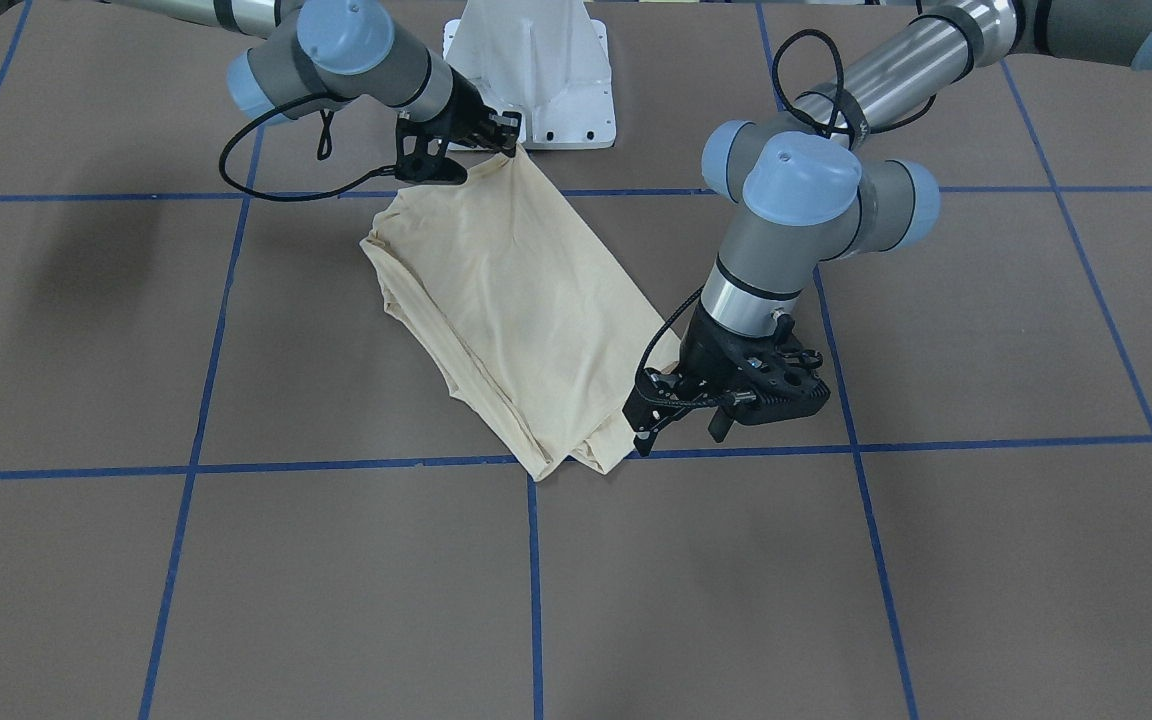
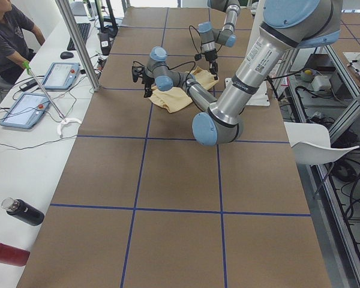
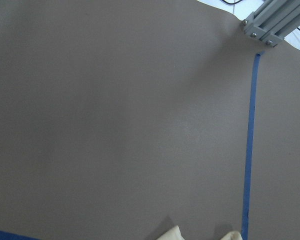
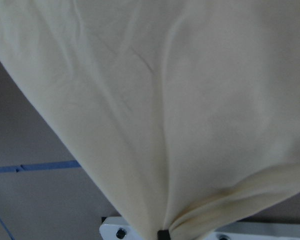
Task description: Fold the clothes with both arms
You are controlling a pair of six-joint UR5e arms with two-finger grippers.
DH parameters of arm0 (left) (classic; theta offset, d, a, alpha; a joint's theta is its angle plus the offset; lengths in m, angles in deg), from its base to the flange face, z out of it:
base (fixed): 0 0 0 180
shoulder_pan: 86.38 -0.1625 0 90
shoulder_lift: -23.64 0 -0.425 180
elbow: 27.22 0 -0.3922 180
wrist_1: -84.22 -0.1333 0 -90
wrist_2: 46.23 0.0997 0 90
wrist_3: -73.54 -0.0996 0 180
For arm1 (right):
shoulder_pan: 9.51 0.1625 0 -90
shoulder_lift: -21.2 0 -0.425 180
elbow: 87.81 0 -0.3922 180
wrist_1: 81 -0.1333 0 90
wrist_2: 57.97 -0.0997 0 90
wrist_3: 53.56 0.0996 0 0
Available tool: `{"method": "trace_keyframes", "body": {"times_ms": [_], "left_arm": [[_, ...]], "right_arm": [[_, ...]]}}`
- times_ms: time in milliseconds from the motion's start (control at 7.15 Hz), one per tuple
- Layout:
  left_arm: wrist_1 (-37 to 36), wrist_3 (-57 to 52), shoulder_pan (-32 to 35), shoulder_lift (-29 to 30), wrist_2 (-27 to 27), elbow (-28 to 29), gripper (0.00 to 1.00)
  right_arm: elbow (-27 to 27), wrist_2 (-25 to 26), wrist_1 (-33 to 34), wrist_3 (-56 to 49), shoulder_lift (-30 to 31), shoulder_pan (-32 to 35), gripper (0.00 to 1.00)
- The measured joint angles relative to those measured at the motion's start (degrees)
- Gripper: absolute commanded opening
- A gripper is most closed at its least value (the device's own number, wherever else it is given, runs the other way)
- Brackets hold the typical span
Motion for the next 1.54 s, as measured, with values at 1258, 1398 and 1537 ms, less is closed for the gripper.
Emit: {"method": "trace_keyframes", "body": {"times_ms": [1258, 1398, 1537], "left_arm": [[0.37, 0.76, -1.52, -3.63, -0.74, -6.01, 0.99], [0.43, 1.53, -2.63, -4.9, -0.71, -7.56, 0.99], [0.51, 2.47, -4.17, -6.42, -0.66, -9.34, 0.99]], "right_arm": [[-0.78, 1.06, -0.26, -0.89, -3.01, 9.51, 1.0], [-0.83, 1.35, -0.26, -1.46, -1.9, 13.82, 1.0], [-0.98, 2.48, -0.16, -2.69, -0.62, 17.16, 1.0]]}}
